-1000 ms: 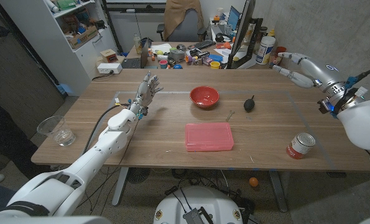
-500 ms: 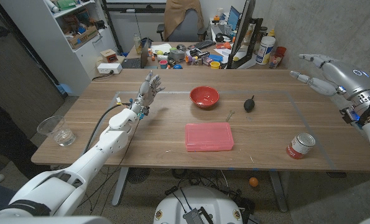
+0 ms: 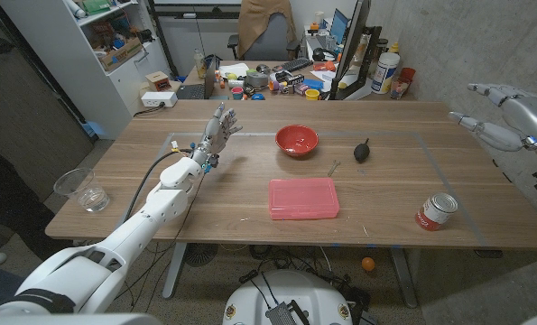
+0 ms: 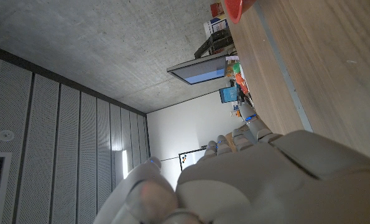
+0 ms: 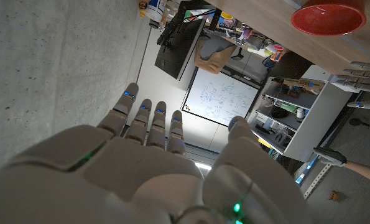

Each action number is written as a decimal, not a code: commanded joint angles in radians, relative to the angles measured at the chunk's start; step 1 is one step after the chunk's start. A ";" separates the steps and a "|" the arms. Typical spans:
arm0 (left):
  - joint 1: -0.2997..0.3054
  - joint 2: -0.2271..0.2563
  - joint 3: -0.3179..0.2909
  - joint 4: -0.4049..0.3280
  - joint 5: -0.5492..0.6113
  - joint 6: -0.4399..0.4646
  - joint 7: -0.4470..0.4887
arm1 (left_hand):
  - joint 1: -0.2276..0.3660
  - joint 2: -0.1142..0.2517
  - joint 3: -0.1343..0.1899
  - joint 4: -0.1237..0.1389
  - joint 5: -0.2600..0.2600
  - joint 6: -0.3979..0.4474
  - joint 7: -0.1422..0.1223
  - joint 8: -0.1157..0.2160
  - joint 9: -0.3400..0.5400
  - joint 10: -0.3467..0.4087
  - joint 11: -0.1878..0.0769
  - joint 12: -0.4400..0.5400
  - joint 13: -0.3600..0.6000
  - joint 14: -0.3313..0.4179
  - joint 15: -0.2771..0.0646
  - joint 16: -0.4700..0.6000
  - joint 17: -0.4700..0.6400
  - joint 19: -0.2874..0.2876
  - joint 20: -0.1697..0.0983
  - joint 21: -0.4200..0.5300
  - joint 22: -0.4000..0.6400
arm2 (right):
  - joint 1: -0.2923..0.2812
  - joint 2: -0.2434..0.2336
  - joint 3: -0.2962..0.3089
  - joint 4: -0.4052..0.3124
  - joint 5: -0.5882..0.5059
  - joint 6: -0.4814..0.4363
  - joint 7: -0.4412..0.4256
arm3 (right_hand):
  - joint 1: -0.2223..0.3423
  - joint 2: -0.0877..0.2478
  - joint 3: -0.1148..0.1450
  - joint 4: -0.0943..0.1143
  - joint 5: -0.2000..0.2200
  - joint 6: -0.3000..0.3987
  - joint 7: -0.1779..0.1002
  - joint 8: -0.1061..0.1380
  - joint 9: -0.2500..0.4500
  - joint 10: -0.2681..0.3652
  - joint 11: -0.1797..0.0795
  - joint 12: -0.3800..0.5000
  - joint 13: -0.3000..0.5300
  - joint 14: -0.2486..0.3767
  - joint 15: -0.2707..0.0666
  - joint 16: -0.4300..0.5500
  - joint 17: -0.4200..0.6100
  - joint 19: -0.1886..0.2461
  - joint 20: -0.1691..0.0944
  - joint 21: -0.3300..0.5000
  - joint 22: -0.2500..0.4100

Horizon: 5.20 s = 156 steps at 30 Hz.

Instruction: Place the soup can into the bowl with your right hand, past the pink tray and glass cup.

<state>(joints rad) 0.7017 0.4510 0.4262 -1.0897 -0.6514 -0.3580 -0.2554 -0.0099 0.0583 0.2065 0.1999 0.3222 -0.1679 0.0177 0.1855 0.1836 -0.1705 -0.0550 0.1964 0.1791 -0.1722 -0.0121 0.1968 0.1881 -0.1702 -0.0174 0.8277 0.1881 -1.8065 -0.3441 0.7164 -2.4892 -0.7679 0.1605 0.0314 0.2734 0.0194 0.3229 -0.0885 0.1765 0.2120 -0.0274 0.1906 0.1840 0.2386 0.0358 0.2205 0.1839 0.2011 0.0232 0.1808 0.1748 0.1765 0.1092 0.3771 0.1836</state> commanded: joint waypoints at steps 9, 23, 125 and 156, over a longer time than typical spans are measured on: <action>-0.006 -0.006 0.012 -0.004 0.012 0.006 0.002 | 0.002 0.128 0.000 -0.001 0.008 -0.287 -0.002 0.005 0.003 -0.301 0.004 0.003 0.003 -0.286 0.002 0.003 0.002 -0.315 0.004 -0.005 0.003 | -0.047 0.140 0.048 -0.059 -0.047 0.019 0.114 | -0.016 -0.026 -0.019 0.000 0.003 -0.040 -0.004 -0.008 0.004 -0.019 -0.006 -0.008 0.003 0.024 -0.004 0.014 0.005 0.057 0.076 0.006 0.004; -0.001 -0.001 0.013 -0.014 0.015 0.014 0.010 | 0.002 0.128 0.000 -0.001 0.009 -0.287 -0.003 0.005 0.003 -0.301 0.004 0.003 0.003 -0.287 0.002 0.003 0.002 -0.315 0.006 -0.006 0.003 | -0.039 0.098 -0.009 0.004 -0.022 0.001 0.159 | -0.035 -0.016 -0.026 0.012 0.006 -0.045 -0.006 -0.004 0.004 -0.023 -0.007 -0.009 0.003 0.042 -0.009 0.015 0.008 0.072 0.095 0.002 0.004; -0.113 -0.082 0.034 0.217 0.018 -0.026 -0.098 | 0.000 0.131 0.004 0.001 0.017 -0.281 -0.007 0.007 0.003 -0.302 0.014 0.004 0.003 -0.285 0.011 0.004 0.002 -0.313 0.015 -0.016 0.005 | -0.057 -0.395 -0.371 0.096 -0.162 -0.704 0.537 | -0.025 -0.030 -0.068 -0.007 0.030 -0.135 0.024 0.007 0.008 -0.028 -0.006 0.004 0.005 0.411 -0.117 0.064 0.014 0.592 -0.037 0.121 0.009; -0.099 -0.069 0.024 0.203 0.011 -0.025 -0.096 | -0.001 0.130 0.003 0.001 0.019 -0.277 -0.007 0.007 0.004 -0.301 0.015 0.004 0.003 -0.282 0.012 0.005 0.003 -0.311 0.014 -0.018 0.005 | -0.056 -0.427 -0.376 0.087 -0.048 -0.735 0.426 | 0.773 0.077 0.153 -0.064 0.029 0.379 -0.085 0.192 0.122 0.507 -0.078 0.125 0.084 1.096 -0.249 0.265 0.277 0.884 -0.336 0.506 0.249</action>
<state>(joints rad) 0.5983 0.3780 0.4534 -0.8838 -0.6378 -0.3837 -0.3518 -0.0099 0.0583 0.2066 0.1999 0.3369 -0.1716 0.0139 0.1855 0.1836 -0.1739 -0.0446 0.1964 0.1790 -0.1774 -0.0069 0.1968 0.1881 -0.1720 -0.0120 0.8090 0.1880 -1.8586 -0.7743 0.3282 -2.4003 -0.8756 -0.5905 0.5087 0.7602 -0.1672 0.4942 -0.1671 0.2109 0.4887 -0.1807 0.3494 0.2813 0.6768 -0.0465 0.3103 0.2443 1.2733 -0.2257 0.4490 0.4398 1.0433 -0.1733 0.8770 0.4631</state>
